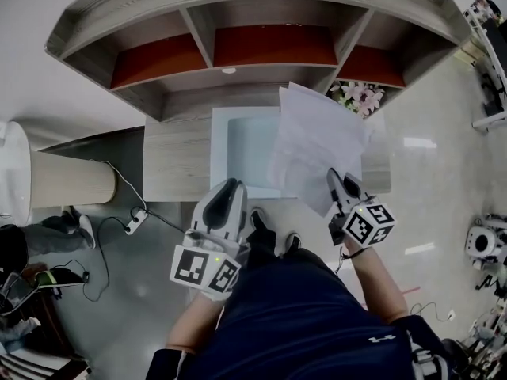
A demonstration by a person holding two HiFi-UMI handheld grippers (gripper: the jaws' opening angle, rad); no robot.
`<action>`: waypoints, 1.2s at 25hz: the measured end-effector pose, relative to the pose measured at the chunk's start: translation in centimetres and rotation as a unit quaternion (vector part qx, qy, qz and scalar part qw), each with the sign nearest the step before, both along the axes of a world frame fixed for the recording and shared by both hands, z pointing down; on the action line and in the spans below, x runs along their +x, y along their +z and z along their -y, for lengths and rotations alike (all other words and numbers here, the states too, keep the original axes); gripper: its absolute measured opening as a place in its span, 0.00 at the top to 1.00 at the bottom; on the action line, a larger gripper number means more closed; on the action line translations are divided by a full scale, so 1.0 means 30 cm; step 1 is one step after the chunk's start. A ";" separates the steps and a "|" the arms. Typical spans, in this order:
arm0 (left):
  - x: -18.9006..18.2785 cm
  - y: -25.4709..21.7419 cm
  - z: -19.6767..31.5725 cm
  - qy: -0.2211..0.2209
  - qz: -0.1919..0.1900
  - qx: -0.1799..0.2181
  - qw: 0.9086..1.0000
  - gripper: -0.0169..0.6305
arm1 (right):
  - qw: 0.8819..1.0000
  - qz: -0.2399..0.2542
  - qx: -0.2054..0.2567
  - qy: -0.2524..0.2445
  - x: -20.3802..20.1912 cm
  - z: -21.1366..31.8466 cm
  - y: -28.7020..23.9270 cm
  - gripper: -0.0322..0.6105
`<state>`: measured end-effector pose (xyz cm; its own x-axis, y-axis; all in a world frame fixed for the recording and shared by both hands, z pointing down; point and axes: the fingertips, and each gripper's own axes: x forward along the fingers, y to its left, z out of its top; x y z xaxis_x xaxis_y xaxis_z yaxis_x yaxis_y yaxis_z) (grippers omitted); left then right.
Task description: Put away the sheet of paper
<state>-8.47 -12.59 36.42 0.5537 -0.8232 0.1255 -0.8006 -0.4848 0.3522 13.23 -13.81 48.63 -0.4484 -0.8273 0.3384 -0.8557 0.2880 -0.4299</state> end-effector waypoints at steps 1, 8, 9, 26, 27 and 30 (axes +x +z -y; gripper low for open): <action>-0.011 0.005 0.009 0.002 -0.002 -0.001 1.000 0.88 | 1.000 -0.002 -0.007 0.001 -0.008 0.009 0.013 0.93; -0.099 0.029 0.070 0.017 -0.013 -0.008 1.000 0.88 | 0.999 -0.026 -0.024 0.018 -0.055 0.060 0.062 0.93; -0.110 0.031 0.080 0.019 -0.013 -0.007 1.000 0.88 | 0.999 -0.026 -0.026 0.021 -0.060 0.067 0.067 0.93; -0.118 0.124 0.161 -0.011 0.021 -0.031 0.999 0.88 | 0.997 0.002 -0.071 -0.016 -0.053 0.179 0.226 0.93; -0.112 0.130 0.162 -0.013 0.024 -0.034 0.999 0.88 | 0.997 0.004 -0.075 -0.021 -0.053 0.186 0.243 0.93; -0.096 0.151 0.169 -0.017 0.034 -0.039 0.999 0.88 | 0.995 0.005 -0.086 -0.039 -0.057 0.203 0.294 0.93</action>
